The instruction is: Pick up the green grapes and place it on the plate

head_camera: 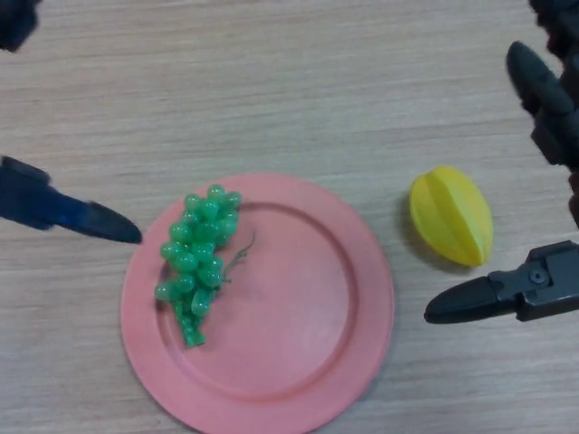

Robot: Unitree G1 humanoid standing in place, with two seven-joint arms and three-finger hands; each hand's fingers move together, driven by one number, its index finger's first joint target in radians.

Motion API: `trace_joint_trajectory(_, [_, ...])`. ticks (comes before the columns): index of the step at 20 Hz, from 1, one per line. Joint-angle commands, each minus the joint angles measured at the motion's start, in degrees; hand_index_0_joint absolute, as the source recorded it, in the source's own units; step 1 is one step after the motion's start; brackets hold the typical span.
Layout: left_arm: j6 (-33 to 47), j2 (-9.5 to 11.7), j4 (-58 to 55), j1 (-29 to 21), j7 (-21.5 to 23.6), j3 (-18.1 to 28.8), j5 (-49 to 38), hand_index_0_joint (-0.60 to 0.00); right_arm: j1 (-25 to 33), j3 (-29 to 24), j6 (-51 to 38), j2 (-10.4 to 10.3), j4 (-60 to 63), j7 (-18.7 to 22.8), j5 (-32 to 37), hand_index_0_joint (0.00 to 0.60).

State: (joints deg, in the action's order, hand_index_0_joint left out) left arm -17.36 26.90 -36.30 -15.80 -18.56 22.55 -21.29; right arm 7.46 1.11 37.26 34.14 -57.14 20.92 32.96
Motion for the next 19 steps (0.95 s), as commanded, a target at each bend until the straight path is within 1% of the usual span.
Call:
trace_joint_trajectory(1, [-0.19,2.49,-3.77,0.73,9.22,7.98,-12.8,0.0,1.38,-4.04,-5.84,0.5,-2.86,-0.22,-2.75,0.0])
trace_joint_trajectory(2, [-1.62,2.59,-4.34,2.18,10.29,8.78,-16.64,0.0,1.41,-4.15,-5.69,0.16,-2.86,-0.44,-2.81,0.0])
trace_joint_trajectory(3, [-2.49,2.45,-4.72,4.54,12.33,9.32,-21.48,0.0,1.79,-4.59,-5.0,-0.36,-2.86,-0.75,-2.6,0.0])
trace_joint_trajectory(6, [-2.88,2.26,-4.38,7.53,14.04,8.53,-23.2,0.0,2.31,-4.94,-4.14,-1.23,-2.86,-1.58,-3.08,0.0])
trace_joint_trajectory(7, [-2.65,1.72,-3.99,8.8,13.85,7.38,-20.65,0.0,2.71,-5.07,-3.58,-1.54,-2.86,-1.68,-2.96,0.0])
trace_joint_trajectory(8, [-2.51,1.34,-3.83,9.32,13.15,7.17,-19.43,0.0,2.86,-4.95,-3.39,-1.72,-2.86,-1.76,-3.13,0.0])
trace_joint_trajectory(9, [-2.11,0.39,-3.23,10.2,11.57,6.77,-17.21,0.0,3.17,-4.72,-3.02,-1.89,-2.86,-1.96,-3.39,0.0])
trace_joint_trajectory(11, [-3.6,-0.26,-3.52,11.07,10.11,7.43,-16.24,0.0,3.48,-4.56,-2.58,-1.78,-2.86,-2.43,-3.69,0.0])
trace_joint_trajectory(13, [-2.86,-0.98,-3.24,11.29,8.95,7.28,-13.76,0.0,3.56,-4.72,-1.89,-2.59,-2.86,-3.1,-4.06,0.0])
trace_joint_trajectory(15, [-1.77,-1.55,-3.05,11.55,7.56,6.92,-11.58,0.0,4.03,-4.88,-1.37,-2.79,-2.86,-3.06,-4.03,0.0])
trace_joint_trajectory(18, [-0.43,-2.4,-3.93,12.31,5.91,6.6,-9.13,0.0,4.21,-4.53,-1.94,-2.31,-2.86,-2.61,-4.15,0.0])
trace_joint_trajectory(19, [0.28,-3.03,-4.43,12.86,5.13,6.23,-7.63,0.0,3.92,-4.87,-2.26,-2.19,-2.86,-2.53,-3.71,0.0])
